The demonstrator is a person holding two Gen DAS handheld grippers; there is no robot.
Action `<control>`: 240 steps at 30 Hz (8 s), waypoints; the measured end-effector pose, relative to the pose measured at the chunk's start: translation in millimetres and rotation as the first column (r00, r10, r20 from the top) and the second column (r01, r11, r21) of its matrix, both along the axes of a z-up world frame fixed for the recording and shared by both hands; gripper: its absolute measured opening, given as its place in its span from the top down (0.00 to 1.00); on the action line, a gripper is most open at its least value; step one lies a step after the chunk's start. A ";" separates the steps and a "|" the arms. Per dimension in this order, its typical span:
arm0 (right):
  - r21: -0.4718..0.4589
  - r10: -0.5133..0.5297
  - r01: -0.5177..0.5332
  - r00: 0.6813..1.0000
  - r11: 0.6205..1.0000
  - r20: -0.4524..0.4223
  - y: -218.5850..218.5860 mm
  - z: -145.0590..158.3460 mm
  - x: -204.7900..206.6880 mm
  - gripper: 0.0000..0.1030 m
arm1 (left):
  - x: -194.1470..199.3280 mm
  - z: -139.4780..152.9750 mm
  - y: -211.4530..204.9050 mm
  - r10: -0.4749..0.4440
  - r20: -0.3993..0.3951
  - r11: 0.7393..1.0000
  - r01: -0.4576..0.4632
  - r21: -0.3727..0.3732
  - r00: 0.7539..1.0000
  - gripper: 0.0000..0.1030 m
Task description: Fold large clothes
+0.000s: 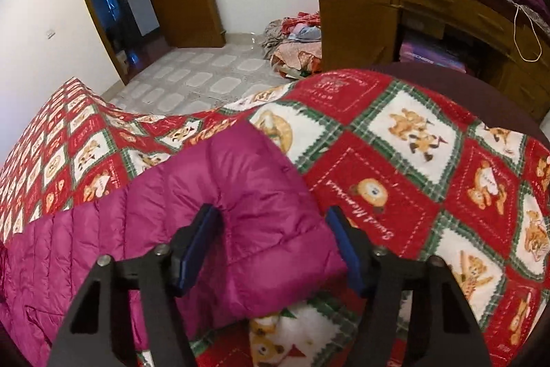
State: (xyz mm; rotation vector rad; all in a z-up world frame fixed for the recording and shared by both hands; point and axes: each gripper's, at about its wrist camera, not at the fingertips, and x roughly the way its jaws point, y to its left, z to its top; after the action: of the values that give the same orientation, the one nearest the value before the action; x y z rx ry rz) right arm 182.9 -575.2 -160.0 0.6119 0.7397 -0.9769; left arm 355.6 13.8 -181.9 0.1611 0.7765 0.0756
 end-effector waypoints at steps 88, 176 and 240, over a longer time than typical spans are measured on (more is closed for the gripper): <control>-0.088 0.729 -0.725 0.683 0.683 0.026 267.4 -28.0 191.3 0.56 | 63.0 15.3 -66.8 0.048 -0.058 0.999 -0.049 -0.007 0.997 0.01; -0.099 0.755 -0.748 0.650 0.656 0.091 274.0 -30.7 186.5 0.32 | 8.7 19.7 -174.7 -0.518 0.014 0.848 0.515 -0.125 0.855 0.93; -0.027 0.845 -0.849 0.523 0.529 0.114 304.8 -29.1 260.4 0.71 | 141.0 -13.4 -4.6 0.123 -0.043 0.984 -0.128 -0.124 0.991 0.18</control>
State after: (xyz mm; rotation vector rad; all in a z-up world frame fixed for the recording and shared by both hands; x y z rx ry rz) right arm 443.4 -270.4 -189.1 0.2451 0.8223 0.0078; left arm 496.6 9.2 -195.3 -0.0073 0.8240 0.1428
